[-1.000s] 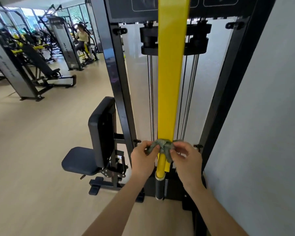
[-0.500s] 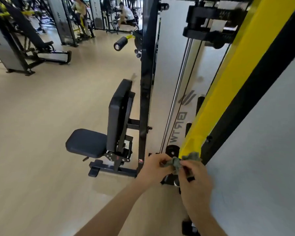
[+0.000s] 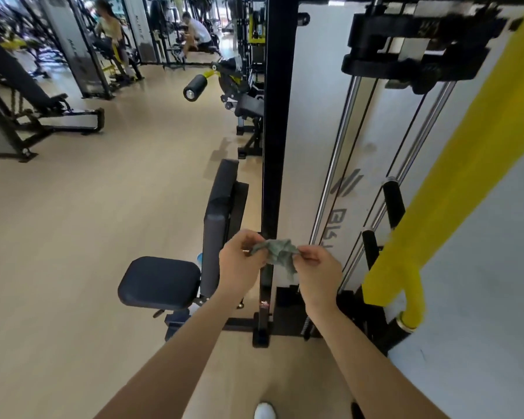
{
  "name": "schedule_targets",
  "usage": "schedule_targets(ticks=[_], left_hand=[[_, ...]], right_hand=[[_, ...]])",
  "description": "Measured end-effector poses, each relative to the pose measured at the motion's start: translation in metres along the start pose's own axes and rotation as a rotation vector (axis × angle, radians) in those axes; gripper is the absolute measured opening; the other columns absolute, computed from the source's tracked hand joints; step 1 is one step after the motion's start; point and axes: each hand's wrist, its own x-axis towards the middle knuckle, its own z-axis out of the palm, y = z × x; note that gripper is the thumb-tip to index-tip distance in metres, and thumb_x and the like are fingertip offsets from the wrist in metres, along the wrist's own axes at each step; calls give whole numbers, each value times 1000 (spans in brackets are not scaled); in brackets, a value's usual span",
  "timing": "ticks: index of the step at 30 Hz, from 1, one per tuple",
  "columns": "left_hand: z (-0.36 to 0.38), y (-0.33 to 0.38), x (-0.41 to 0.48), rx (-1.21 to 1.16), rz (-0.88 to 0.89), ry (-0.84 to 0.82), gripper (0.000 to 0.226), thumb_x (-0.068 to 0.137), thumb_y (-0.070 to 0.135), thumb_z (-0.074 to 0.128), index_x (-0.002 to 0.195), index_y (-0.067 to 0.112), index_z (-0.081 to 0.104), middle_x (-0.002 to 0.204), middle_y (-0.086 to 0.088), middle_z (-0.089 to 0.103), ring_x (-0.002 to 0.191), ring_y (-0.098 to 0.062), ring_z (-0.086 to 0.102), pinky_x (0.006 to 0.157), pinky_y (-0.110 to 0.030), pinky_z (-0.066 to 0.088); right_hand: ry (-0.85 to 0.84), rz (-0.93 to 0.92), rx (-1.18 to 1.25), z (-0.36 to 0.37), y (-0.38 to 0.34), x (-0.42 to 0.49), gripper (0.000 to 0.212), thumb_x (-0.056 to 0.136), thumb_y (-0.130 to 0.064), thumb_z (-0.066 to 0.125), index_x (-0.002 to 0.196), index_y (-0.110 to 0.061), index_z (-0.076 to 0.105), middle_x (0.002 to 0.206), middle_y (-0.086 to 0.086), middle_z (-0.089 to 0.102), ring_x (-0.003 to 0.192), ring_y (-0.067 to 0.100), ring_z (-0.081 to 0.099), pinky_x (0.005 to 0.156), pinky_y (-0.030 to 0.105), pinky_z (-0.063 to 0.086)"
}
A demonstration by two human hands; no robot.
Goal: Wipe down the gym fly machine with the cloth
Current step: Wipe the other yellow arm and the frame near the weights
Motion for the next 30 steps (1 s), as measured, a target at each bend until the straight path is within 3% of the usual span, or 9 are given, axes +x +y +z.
schedule_targets(ticks=[3, 8, 13, 16, 18, 21, 24, 28, 30], left_hand=[[8, -4, 30, -28, -82, 70, 20, 88, 1, 68, 90, 20, 62, 82, -3, 72, 73, -21, 73, 63, -38, 64], [24, -32, 61, 42, -126, 60, 16, 91, 11, 71, 92, 22, 60, 82, -4, 73, 73, -18, 74, 68, -41, 64], [36, -44, 76, -172, -315, -100, 19, 97, 4, 62, 87, 16, 73, 84, -7, 76, 89, -28, 74, 74, -38, 63], [30, -41, 79, -179, -344, -197, 36, 103, 12, 52, 86, 27, 80, 88, 1, 77, 94, -25, 73, 78, -38, 62], [21, -42, 79, -104, -232, -200, 29, 101, 11, 54, 99, 26, 78, 93, 3, 77, 92, -25, 74, 82, -40, 62], [-2, -43, 80, 227, 136, -5, 25, 93, 12, 64, 111, 28, 73, 93, 15, 71, 85, -10, 69, 77, -24, 58], [-27, -46, 92, 552, 456, 212, 33, 89, 21, 65, 122, 25, 66, 120, 9, 63, 106, -13, 57, 88, -26, 47], [-39, -65, 109, 747, 418, 248, 51, 86, 18, 76, 135, 16, 62, 144, -5, 54, 129, -29, 45, 102, -44, 46], [-37, -75, 108, 756, 403, 222, 55, 87, 15, 77, 139, 16, 60, 148, -4, 52, 132, -30, 45, 101, -43, 49]], right_hand=[[-96, 126, 65, 25, 8, 31, 25, 90, -9, 70, 85, -33, 66, 83, -6, 71, 78, 7, 70, 73, 33, 62], [-280, 290, 204, 46, 36, 65, 16, 92, -15, 70, 89, -30, 72, 83, -11, 76, 83, 9, 73, 71, 23, 59], [-430, 316, 353, 50, 58, 78, 14, 87, -5, 76, 99, -12, 75, 116, -6, 72, 102, 16, 71, 84, 33, 61], [-468, 335, 372, 48, 65, 86, 13, 86, -3, 76, 88, -16, 75, 103, -4, 77, 95, 15, 74, 75, 26, 60], [-396, 359, 416, 51, 68, 92, 10, 87, -3, 74, 90, -13, 73, 93, 2, 78, 90, 17, 75, 71, 25, 60], [-173, 407, 464, 62, 66, 103, 14, 88, -2, 73, 91, -15, 71, 89, -2, 78, 88, 17, 76, 72, 25, 60], [-30, 396, 426, 79, 64, 110, 26, 84, 3, 75, 91, -22, 72, 90, -3, 77, 88, 12, 74, 76, 23, 60], [88, 421, 364, 111, 58, 119, 28, 81, 1, 78, 102, -15, 70, 100, 0, 73, 94, 15, 71, 84, 29, 60], [157, 467, 378, 125, 51, 123, 29, 80, 0, 79, 100, -17, 67, 97, -2, 71, 93, 17, 70, 87, 35, 60]])
